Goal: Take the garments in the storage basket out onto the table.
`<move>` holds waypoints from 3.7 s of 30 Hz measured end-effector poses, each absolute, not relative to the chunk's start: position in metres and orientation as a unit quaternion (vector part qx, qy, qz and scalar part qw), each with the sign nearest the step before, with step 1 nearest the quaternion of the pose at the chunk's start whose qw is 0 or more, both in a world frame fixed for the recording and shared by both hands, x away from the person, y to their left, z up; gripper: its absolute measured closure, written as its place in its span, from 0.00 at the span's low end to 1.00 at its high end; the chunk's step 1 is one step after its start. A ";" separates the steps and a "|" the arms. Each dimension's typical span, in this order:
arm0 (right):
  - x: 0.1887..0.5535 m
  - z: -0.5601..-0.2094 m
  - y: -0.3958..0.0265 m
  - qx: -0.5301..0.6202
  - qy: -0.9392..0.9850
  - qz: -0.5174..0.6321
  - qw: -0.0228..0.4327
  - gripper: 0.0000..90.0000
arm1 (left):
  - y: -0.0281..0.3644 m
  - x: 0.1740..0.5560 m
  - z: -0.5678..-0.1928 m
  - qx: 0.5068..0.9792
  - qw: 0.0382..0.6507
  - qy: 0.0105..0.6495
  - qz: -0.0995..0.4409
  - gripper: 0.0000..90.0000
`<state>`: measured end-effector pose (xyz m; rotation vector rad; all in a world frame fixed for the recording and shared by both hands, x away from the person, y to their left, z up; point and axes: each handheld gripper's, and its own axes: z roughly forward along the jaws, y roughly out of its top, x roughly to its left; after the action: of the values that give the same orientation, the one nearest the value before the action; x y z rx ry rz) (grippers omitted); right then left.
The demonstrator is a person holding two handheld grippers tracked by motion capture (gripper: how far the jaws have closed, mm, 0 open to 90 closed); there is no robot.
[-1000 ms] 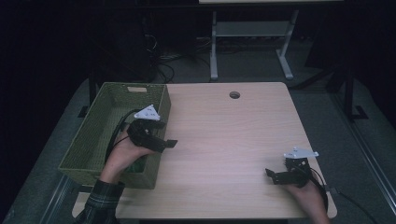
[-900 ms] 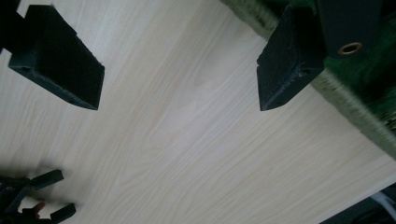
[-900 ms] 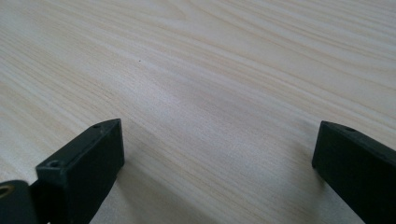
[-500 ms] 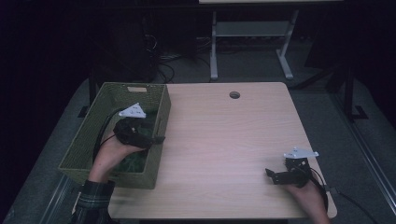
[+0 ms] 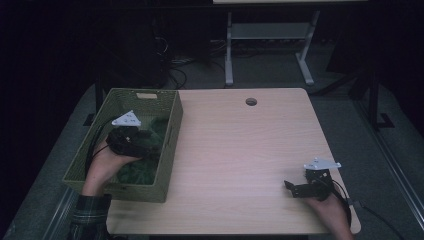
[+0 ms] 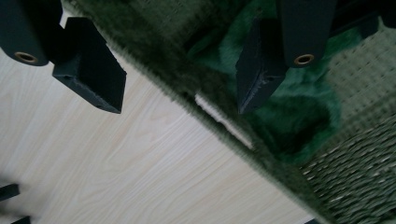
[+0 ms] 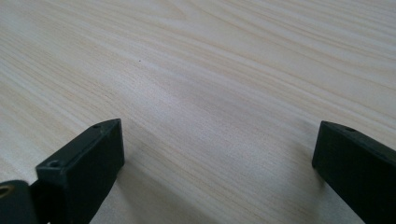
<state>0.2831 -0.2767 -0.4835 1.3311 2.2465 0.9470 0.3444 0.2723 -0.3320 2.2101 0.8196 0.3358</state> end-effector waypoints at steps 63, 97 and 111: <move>0.283 -0.484 -0.277 0.471 0.795 0.335 0.181 0.02 | 0.325 0.366 -0.384 0.878 0.257 0.379 0.135 0.91; 0.283 -0.484 -0.277 0.472 0.795 0.335 0.181 0.02 | 0.357 0.346 -0.278 0.805 0.411 0.376 0.206 0.93; 0.283 -0.483 -0.277 0.472 0.795 0.335 0.181 0.02 | 0.352 0.340 -0.229 0.791 0.449 0.361 0.205 0.93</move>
<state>0.2830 -0.2766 -0.4835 1.3325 2.2463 0.9469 0.3398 0.3517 -0.2285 1.9579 0.8918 0.5066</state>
